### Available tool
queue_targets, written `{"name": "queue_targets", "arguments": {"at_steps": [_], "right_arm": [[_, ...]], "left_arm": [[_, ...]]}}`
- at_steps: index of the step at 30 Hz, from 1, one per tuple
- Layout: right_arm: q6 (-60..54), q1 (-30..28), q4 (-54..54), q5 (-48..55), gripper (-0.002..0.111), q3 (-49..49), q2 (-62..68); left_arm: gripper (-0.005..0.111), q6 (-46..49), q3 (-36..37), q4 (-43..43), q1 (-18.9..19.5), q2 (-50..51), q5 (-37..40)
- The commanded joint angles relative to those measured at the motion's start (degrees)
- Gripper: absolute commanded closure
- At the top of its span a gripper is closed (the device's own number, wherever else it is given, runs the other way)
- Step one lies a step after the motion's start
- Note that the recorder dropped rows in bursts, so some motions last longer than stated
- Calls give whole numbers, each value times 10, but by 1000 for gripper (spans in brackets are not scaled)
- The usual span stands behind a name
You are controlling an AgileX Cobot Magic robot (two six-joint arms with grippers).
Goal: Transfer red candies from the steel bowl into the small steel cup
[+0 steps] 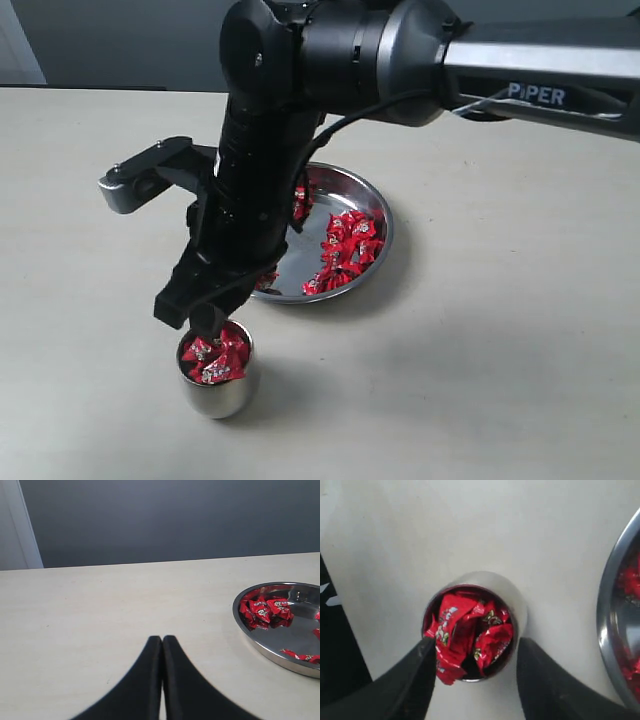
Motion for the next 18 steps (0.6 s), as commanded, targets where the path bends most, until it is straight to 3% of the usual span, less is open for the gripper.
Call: {"name": "queue_targets", "arguments": {"at_steps": [1, 5, 7, 18], "right_arm": [[2, -1, 0, -49, 60, -3, -44], [2, -1, -8, -71, 81, -3, -92], [2, -2, -32, -67, 108, -3, -114], [26, -11, -41, -134, 108, 93, -236]], "left_arm": [[106, -1, 1, 1, 2, -3, -3], [106, -1, 1, 1, 2, -3, -3], [106, -1, 1, 1, 2, -3, -3], [106, -1, 1, 1, 2, -3, -3]]}}
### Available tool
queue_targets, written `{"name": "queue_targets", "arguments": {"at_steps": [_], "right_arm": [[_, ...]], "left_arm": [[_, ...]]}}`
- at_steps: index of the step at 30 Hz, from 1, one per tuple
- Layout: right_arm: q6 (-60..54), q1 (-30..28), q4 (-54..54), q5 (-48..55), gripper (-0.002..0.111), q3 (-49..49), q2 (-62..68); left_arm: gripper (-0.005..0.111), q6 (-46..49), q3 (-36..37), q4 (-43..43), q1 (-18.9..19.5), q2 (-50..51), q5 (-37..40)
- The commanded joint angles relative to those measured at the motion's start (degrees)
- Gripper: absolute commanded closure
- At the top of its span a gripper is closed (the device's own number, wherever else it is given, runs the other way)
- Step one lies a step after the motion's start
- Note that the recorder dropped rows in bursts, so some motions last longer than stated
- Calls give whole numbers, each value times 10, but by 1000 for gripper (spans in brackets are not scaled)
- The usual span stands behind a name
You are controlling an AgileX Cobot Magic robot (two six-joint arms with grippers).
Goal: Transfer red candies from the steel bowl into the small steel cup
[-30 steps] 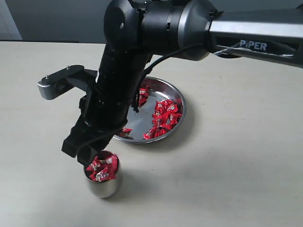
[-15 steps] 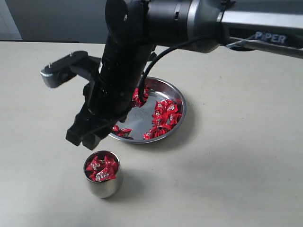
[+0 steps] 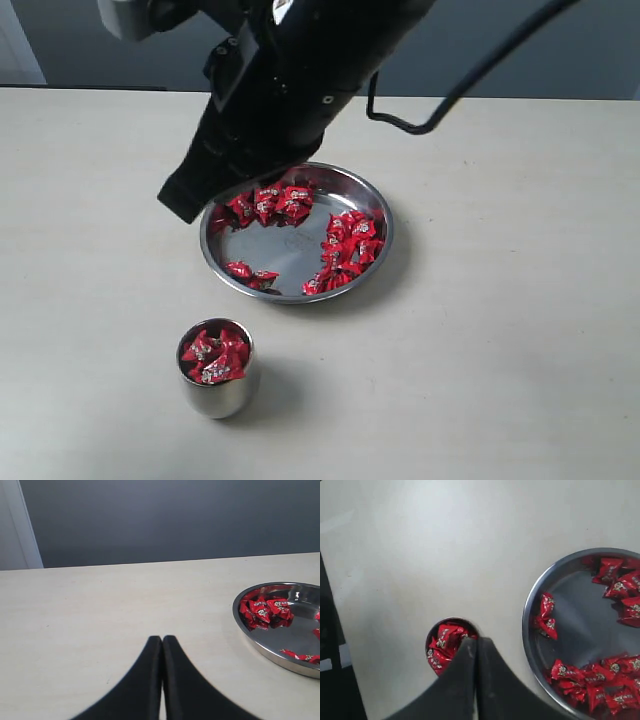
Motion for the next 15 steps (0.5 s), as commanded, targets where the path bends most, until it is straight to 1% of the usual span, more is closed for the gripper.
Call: {"name": "queue_targets", "arguments": {"at_steps": [1, 7, 12, 14, 15], "right_arm": [[12, -3, -3, -55, 108, 42, -36], [13, -3, 3, -130, 108, 51, -45], [15, -3, 38, -169, 108, 56, -45], [36, -3, 31, -192, 108, 56, -45], [69, -3, 13, -214, 108, 57, -45]], "left_arm": [[106, -1, 1, 1, 2, -3, -3], [106, -1, 1, 1, 2, -3, -3], [106, -1, 1, 1, 2, -3, -3], [106, -1, 1, 1, 2, -3, -3], [106, -1, 1, 1, 2, -3, -3]]}}
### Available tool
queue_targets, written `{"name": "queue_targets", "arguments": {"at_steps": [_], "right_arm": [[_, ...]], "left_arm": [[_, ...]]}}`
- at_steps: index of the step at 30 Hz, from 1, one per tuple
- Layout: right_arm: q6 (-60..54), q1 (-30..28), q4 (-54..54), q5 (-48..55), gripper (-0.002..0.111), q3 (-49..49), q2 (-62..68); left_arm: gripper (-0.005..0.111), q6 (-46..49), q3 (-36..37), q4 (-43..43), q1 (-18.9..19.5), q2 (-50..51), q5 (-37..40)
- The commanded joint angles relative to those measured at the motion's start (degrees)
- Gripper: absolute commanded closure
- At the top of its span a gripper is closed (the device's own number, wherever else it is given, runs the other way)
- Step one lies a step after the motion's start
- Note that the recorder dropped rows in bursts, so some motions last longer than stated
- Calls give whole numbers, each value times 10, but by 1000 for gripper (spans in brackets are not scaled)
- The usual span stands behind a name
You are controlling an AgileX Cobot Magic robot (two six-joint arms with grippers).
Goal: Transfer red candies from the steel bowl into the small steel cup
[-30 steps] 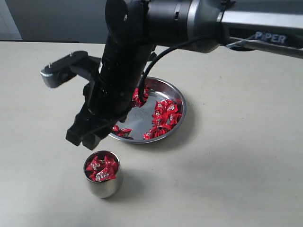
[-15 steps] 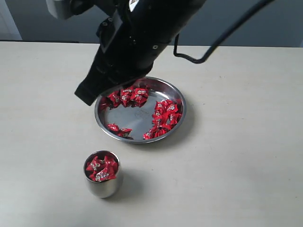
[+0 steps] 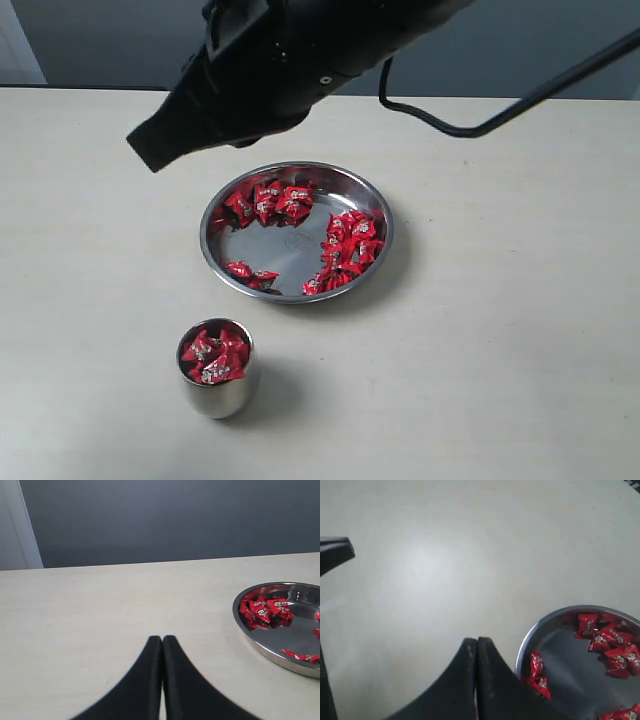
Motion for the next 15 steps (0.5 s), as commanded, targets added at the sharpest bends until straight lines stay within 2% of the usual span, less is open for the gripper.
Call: {"name": "queue_targets", "arguments": {"at_steps": [1, 2, 4, 6, 8, 9, 11, 15], "right_arm": [[110, -3, -57, -81, 108, 5, -5], [180, -3, -109, -95, 109, 5, -5], [401, -3, -304, -78, 109, 5, -4], [578, -3, -509, 21, 109, 6, -4], [643, -3, -635, 118, 109, 6, -4], [648, -3, -667, 151, 109, 6, -5], [635, -3, -673, 155, 109, 7, -17], [584, -3, -560, 43, 109, 77, -71]], "left_arm": [[106, -1, 1, 1, 2, -3, -3], [106, -1, 1, 1, 2, -3, -3], [106, -1, 1, 1, 2, -3, -3], [106, -1, 1, 1, 2, -3, -3], [106, -1, 1, 1, 2, -3, -3], [106, -1, 1, 1, 2, -3, -3], [106, -1, 1, 1, 2, -3, -3], [106, -1, 1, 1, 2, -3, -3]]}}
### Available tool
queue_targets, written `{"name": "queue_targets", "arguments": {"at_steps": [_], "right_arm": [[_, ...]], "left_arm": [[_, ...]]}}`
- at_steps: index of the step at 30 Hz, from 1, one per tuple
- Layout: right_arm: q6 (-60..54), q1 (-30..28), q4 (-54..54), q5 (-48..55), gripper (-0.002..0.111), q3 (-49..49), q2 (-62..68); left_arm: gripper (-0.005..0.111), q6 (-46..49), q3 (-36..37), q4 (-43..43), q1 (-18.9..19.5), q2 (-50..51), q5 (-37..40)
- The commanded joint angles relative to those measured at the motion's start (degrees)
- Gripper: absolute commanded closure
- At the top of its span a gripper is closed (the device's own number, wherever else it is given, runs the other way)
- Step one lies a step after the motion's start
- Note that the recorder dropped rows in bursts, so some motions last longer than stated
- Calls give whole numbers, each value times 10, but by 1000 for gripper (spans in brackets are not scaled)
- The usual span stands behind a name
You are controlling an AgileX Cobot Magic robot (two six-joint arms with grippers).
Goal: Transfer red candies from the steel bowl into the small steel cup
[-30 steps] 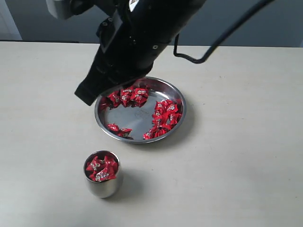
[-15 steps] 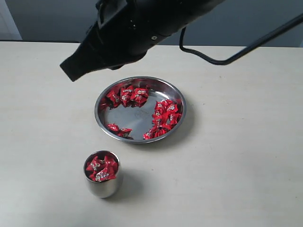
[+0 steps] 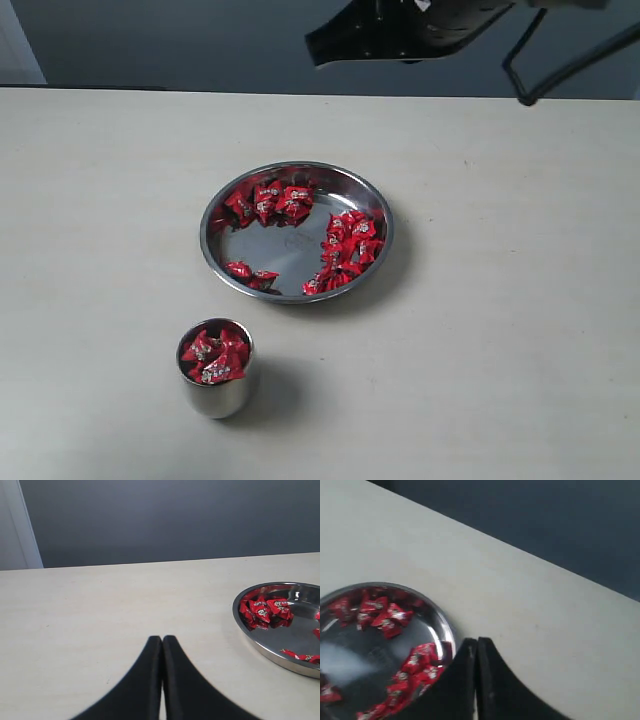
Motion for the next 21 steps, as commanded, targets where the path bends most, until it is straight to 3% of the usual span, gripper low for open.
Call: {"name": "queue_targets", "arguments": {"at_steps": [1, 2, 6, 9, 15, 20, 21], "right_arm": [[-22, 1, 78, -102, 109, 80, -66], [7, 1, 71, -146, 109, 146, -106], [158, 1, -33, -165, 109, 332, -225], [244, 1, -72, -223, 109, 419, -300], [236, 1, 21, -162, 109, 445, -323], [143, 1, -42, -126, 109, 452, -325], [154, -10, -130, -153, 109, 482, -339]], "left_arm": [[106, -1, 1, 1, 2, -3, -3], [106, -1, 1, 1, 2, -3, -3], [106, -1, 1, 1, 2, -3, -3], [106, -1, 1, 1, 2, -3, -3], [106, -1, 1, 1, 2, -3, -3], [106, -1, 1, 1, 2, -3, -3], [106, -1, 1, 0, 2, -3, -3]]}}
